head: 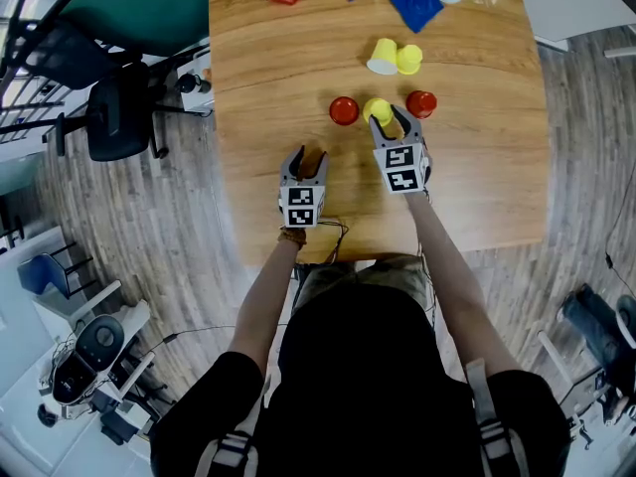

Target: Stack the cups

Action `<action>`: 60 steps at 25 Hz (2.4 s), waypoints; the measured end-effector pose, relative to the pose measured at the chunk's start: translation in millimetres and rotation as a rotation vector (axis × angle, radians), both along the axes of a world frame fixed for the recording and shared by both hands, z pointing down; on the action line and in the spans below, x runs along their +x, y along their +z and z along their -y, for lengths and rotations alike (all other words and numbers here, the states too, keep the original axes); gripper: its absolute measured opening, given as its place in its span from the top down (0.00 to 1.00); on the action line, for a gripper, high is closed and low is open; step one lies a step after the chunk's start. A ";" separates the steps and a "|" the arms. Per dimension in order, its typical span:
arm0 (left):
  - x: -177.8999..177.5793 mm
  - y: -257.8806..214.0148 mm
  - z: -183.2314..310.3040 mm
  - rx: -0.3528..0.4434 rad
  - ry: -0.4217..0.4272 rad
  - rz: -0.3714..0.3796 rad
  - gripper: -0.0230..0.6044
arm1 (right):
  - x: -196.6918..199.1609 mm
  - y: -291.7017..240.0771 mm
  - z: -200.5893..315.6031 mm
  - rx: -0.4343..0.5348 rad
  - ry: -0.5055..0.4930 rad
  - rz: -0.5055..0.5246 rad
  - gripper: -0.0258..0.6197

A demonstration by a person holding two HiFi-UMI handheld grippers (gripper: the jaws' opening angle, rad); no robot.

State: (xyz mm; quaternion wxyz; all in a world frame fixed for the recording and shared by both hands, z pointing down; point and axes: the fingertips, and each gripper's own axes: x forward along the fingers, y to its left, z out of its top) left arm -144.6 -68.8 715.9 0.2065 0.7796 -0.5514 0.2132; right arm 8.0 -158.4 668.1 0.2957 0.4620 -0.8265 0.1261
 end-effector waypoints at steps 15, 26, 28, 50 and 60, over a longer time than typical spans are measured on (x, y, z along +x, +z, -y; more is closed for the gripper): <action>10.2 -8.3 -8.4 0.086 0.118 0.050 0.61 | 93.9 -28.6 13.8 0.109 0.165 -0.031 0.57; 13.0 -11.0 -9.6 0.090 0.139 0.021 0.62 | 109.8 2.6 28.1 0.036 0.164 -0.072 0.60; 13.1 -10.8 -9.8 0.089 0.139 0.023 0.63 | 110.3 2.8 28.2 0.036 0.168 -0.076 0.64; -12.6 -107.5 2.6 0.282 0.086 -0.041 0.63 | 104.5 -14.2 3.8 0.086 0.159 -0.080 0.66; -2.8 -144.7 1.7 0.377 0.051 -0.043 0.74 | 110.0 -3.8 -3.8 0.061 0.198 -0.046 0.66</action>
